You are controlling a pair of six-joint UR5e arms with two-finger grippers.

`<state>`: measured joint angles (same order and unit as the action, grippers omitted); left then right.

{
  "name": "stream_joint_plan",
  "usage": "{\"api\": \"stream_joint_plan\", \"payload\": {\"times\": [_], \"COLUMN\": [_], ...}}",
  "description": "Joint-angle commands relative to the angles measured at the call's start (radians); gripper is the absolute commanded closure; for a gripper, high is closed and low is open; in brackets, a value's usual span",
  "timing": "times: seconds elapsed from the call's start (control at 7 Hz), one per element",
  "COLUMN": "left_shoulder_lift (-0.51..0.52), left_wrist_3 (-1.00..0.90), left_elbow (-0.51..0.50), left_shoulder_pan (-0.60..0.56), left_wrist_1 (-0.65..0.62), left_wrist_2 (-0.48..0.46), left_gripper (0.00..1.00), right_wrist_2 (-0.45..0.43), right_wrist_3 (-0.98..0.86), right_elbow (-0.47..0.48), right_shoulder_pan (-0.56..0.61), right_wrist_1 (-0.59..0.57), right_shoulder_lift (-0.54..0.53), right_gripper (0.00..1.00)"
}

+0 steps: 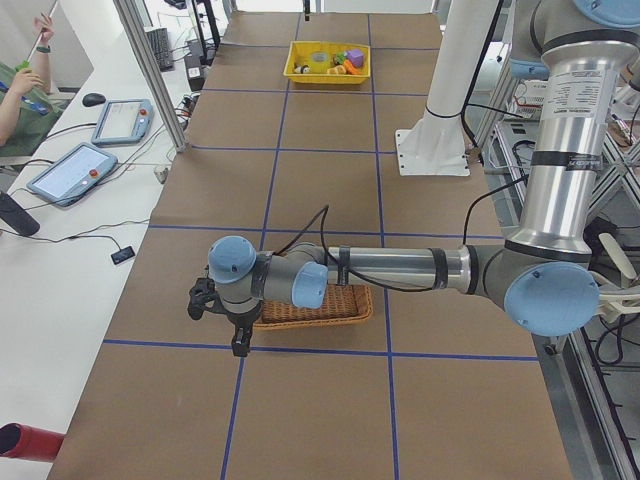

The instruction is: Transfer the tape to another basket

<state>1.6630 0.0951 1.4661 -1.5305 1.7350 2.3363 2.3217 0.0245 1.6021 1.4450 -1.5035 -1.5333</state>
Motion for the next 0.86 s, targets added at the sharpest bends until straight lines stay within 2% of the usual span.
{"api": "stream_joint_plan", "payload": {"times": [0.0, 0.71], "left_shoulder_lift": [-0.006, -0.006], "left_wrist_3": [0.0, 0.0], "left_elbow": [0.0, -0.001], "left_shoulder_pan": [0.0, 0.003], "left_wrist_1": [0.0, 0.001], "left_wrist_2": [0.0, -0.005], "left_gripper": [0.01, 0.01], "right_wrist_2": [-0.022, -0.021], "right_wrist_3": [0.0, 0.002], "right_elbow": [0.007, 0.013], "right_shoulder_pan": [0.002, 0.0], "right_wrist_1": [-0.003, -0.003], "right_shoulder_lift": [-0.005, -0.005], "right_gripper": [0.0, 0.0]}}
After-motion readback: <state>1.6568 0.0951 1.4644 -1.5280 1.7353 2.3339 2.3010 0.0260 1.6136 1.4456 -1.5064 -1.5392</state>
